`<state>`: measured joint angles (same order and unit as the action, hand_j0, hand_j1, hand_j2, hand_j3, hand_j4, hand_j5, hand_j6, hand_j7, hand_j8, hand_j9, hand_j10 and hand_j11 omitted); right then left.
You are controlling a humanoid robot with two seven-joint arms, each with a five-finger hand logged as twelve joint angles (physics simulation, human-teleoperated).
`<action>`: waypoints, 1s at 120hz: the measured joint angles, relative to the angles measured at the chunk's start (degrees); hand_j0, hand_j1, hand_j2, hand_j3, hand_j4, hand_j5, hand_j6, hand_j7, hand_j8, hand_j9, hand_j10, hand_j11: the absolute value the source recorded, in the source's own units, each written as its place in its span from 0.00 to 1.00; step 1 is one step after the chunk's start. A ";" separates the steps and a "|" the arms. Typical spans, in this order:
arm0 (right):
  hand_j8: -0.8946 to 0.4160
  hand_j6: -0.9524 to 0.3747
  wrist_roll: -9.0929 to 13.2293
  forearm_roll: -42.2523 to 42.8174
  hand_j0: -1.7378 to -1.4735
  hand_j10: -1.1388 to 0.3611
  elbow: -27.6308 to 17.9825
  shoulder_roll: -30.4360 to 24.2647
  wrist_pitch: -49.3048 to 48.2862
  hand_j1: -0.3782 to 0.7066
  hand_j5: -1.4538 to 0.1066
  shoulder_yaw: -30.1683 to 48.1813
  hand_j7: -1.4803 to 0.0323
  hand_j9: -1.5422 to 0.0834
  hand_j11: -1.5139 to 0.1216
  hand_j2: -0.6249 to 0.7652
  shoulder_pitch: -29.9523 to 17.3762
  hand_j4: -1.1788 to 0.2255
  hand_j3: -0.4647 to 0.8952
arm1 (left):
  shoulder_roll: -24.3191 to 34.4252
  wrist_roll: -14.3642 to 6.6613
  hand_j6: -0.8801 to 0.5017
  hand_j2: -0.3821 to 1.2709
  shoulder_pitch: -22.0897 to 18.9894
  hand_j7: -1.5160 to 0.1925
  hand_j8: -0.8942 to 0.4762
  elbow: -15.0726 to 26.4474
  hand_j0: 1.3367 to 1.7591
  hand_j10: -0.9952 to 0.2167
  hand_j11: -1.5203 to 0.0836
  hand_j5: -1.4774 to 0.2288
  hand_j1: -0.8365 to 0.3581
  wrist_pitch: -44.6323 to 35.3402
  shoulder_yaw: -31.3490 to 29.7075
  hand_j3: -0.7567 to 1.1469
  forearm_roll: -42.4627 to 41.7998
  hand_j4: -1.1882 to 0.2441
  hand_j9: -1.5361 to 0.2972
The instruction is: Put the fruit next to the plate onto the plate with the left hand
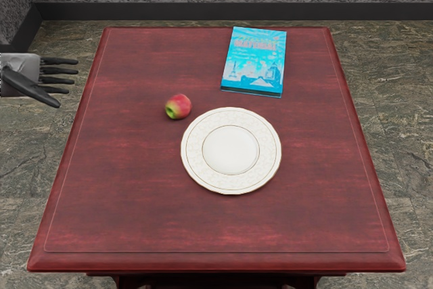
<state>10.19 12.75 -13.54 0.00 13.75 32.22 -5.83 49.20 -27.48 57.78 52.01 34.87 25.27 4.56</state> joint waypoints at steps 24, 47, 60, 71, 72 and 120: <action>0.68 0.72 -0.03 -0.05 0.30 0.76 0.21 0.00 0.03 0.03 0.93 0.03 0.98 0.95 0.93 0.45 0.03 0.84 0.34 | -8.01 -2.91 0.62 0.24 2.05 0.87 0.64 -0.59 0.76 0.80 0.93 0.85 0.97 0.15 0.14 0.40 1.92 0.81 0.82; 0.68 0.72 -0.01 -0.08 0.30 0.76 0.26 0.00 0.04 0.03 0.93 0.03 0.98 0.95 0.93 0.45 0.03 0.84 0.34 | -18.60 -6.79 0.62 0.23 10.61 0.87 0.64 -0.77 0.76 0.80 0.93 0.85 0.97 0.15 0.20 0.40 17.64 0.81 0.82; 0.68 0.72 -0.02 -0.09 0.30 0.76 0.27 0.00 0.04 0.03 0.93 0.03 0.98 0.95 0.93 0.45 0.03 0.84 0.34 | -23.33 -7.26 0.62 0.23 12.21 0.87 0.63 1.09 0.76 0.80 0.93 0.85 0.97 0.14 -0.42 0.40 28.63 0.81 0.82; 0.68 0.72 -0.02 -0.08 0.30 0.76 0.27 0.00 0.05 0.03 0.93 0.03 0.98 0.95 0.93 0.45 0.03 0.84 0.34 | -23.36 -7.41 0.62 0.23 16.02 0.87 0.63 4.53 0.76 0.80 0.93 0.85 0.97 -3.94 -4.37 0.40 34.68 0.81 0.82; 0.68 0.72 -0.02 -0.08 0.30 0.76 0.27 0.00 0.05 0.03 0.93 0.03 0.98 0.95 0.93 0.45 0.03 0.84 0.34 | -23.36 -7.42 0.62 0.23 16.07 0.87 0.63 4.81 0.76 0.80 0.93 0.85 0.97 -4.49 -4.66 0.40 35.05 0.81 0.82; 0.68 0.72 -0.02 -0.09 0.30 0.76 0.27 0.00 0.04 0.03 0.93 0.03 0.98 0.95 0.93 0.45 0.03 0.84 0.34 | -35.13 -7.51 0.59 0.24 15.43 0.84 0.60 8.51 0.76 0.76 0.89 0.81 0.92 -29.13 -14.80 0.40 45.64 0.78 0.79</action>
<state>10.17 12.66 -13.27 0.00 13.79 32.26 -5.80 14.07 -35.00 73.22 60.52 5.74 10.48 50.20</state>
